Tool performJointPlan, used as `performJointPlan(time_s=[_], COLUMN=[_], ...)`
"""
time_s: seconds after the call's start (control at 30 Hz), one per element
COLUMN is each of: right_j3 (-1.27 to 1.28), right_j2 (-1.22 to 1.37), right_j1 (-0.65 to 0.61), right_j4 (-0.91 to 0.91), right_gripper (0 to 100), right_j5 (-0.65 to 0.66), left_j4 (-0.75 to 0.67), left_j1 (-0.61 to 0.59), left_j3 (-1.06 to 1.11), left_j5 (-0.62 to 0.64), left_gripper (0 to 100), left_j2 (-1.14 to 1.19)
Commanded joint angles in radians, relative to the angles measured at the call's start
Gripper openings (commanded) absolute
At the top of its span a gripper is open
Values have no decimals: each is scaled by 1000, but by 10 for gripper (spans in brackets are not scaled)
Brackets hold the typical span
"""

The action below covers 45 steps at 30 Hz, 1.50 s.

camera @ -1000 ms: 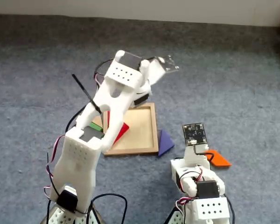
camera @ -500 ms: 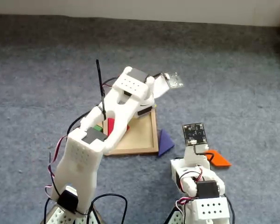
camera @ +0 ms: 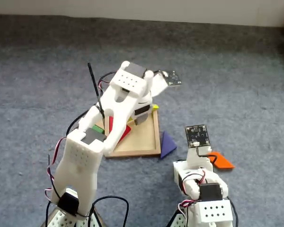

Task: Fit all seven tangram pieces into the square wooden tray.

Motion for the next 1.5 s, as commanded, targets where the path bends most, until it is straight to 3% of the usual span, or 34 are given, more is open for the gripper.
performJointPlan(time_s=[0.0,0.23,0.67,1.1,1.47], right_j3=[74,74,74,74,74], right_j2=[-5,-5,-5,-5,-5], right_j1=[13,13,13,13,13], right_j4=[-13,-13,-13,-13,-13], right_gripper=[6,6,6,6,6], right_j5=[-3,-3,-3,-3,-3], left_j4=[98,135,155,144,-129], left_j1=[15,30,156,113,-48], left_j3=[-114,-186,-200,-64,137], left_j5=[5,86,91,87,83], left_gripper=[159,161,158,158,158], left_j2=[-74,-74,-74,-64,-64])
